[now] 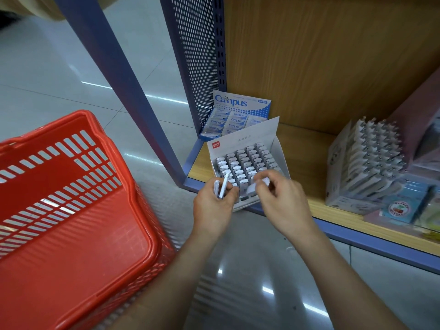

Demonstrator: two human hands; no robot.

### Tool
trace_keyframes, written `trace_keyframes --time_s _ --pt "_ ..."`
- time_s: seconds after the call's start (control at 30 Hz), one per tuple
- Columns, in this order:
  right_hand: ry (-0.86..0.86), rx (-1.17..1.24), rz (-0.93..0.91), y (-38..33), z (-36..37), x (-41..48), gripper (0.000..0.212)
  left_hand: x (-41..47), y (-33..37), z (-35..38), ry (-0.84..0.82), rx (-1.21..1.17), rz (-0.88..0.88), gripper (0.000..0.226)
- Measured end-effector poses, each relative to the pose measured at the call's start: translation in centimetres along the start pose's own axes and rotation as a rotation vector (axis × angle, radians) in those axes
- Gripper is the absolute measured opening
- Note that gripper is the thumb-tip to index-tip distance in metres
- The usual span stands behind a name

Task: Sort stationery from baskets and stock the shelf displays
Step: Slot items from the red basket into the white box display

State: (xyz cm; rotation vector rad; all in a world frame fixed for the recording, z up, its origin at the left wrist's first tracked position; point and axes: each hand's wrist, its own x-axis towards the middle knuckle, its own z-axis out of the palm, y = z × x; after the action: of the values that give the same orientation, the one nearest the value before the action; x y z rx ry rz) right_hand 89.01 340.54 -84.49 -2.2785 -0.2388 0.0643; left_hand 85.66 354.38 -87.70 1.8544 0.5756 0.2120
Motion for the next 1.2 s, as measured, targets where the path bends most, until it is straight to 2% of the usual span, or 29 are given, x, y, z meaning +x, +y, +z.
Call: trace_keyframes --time_s 0.07,0.17,0.27,0.37,0.6,0.8,1.0,1.07,1.2 --pt "-0.019 -0.159 -0.095 0.4 -1.2 0.2 0.016 -0.1 0.0 0.0 0.009 -0.022 -0.012 0.020" --pt "-0.013 -0.250 -0.128 1.7 -1.7 0.8 0.019 0.1 -0.1 0.2 0.016 -0.050 -0.029 0.021" --pt "0.058 -0.170 -0.258 3.0 -0.9 1.1 0.011 0.5 0.1 0.0 0.019 -0.085 -0.051 0.023" --pt "0.104 -0.117 -0.365 4.0 0.1 1.3 0.018 0.7 0.3 -0.3 -0.002 -0.095 -0.058 0.022" --pt "0.062 -0.060 -0.517 4.4 1.1 1.8 0.023 0.6 0.3 -0.5 -0.039 -0.121 -0.044 0.023" --pt "0.050 -0.081 -0.547 4.8 1.2 2.1 0.027 0.7 0.3 -0.7 -0.057 -0.131 -0.044 0.021" --pt "-0.074 -0.305 -0.660 4.1 1.2 2.2 0.054 0.9 0.0 -0.6 -0.063 -0.076 0.002 0.020" --pt "-0.093 -0.293 -0.658 4.2 1.5 2.1 0.052 1.0 0.1 -0.5 -0.062 -0.082 0.003 0.022" --pt "-0.026 -0.173 -0.609 4.5 2.2 2.1 0.040 0.9 0.1 -0.5 -0.066 -0.104 -0.013 0.022"
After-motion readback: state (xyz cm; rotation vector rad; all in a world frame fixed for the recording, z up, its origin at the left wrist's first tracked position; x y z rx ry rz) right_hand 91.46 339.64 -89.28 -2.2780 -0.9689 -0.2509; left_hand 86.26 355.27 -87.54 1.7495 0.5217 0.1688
